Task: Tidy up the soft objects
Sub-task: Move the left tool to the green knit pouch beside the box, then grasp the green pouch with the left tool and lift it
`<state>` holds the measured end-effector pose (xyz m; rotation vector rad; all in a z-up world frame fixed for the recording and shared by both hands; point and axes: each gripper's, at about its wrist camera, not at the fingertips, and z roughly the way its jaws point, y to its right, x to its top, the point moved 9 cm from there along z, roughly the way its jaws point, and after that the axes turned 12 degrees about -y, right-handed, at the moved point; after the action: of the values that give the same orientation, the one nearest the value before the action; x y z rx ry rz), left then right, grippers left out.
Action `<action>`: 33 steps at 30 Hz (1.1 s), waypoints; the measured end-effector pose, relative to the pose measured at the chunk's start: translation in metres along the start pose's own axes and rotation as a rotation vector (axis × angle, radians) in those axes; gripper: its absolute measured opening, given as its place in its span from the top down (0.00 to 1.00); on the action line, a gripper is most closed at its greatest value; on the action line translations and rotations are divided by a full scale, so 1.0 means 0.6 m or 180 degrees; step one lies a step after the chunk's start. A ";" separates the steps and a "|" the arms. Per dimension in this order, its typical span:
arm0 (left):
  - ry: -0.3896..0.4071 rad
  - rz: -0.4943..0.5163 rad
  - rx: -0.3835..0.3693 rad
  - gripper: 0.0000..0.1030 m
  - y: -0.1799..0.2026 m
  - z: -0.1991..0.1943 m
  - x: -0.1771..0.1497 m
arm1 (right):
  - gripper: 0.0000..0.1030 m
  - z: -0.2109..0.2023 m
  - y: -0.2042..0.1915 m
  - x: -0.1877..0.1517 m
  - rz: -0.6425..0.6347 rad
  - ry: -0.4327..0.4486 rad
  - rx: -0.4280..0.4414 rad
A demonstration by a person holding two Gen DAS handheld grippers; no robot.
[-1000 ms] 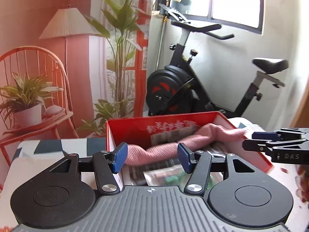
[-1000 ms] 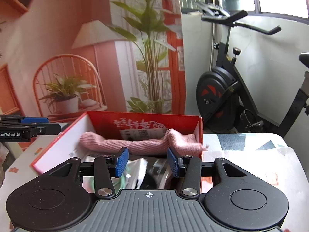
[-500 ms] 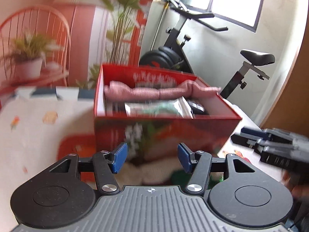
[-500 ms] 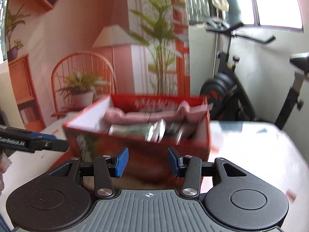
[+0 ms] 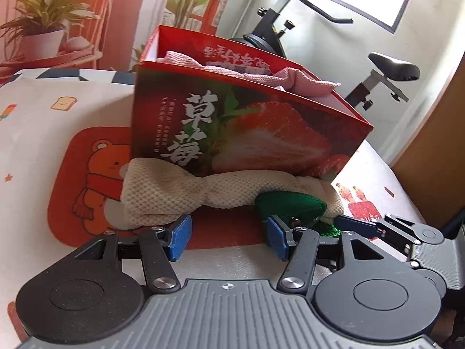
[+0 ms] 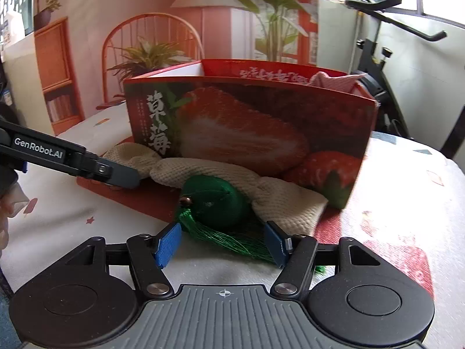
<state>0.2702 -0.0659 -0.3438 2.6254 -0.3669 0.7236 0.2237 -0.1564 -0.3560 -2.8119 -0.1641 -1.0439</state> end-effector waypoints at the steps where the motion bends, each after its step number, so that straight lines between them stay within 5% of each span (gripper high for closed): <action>1: -0.0014 0.0007 -0.0037 0.42 0.005 0.003 0.002 | 0.42 0.005 -0.002 0.001 -0.0032 -0.0013 0.0005; 23: -0.0349 -0.0143 -0.0876 0.43 0.074 0.102 0.020 | 0.45 0.064 -0.010 0.030 -0.0101 -0.0193 0.0064; 33: 0.0218 0.0057 -0.0820 0.43 0.115 -0.019 0.077 | 0.46 -0.037 -0.033 0.105 -0.0200 0.0294 0.0064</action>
<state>0.2797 -0.1292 -0.2895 2.3528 -0.4336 0.7185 0.2542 -0.1371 -0.2963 -2.7505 -0.2526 -1.1764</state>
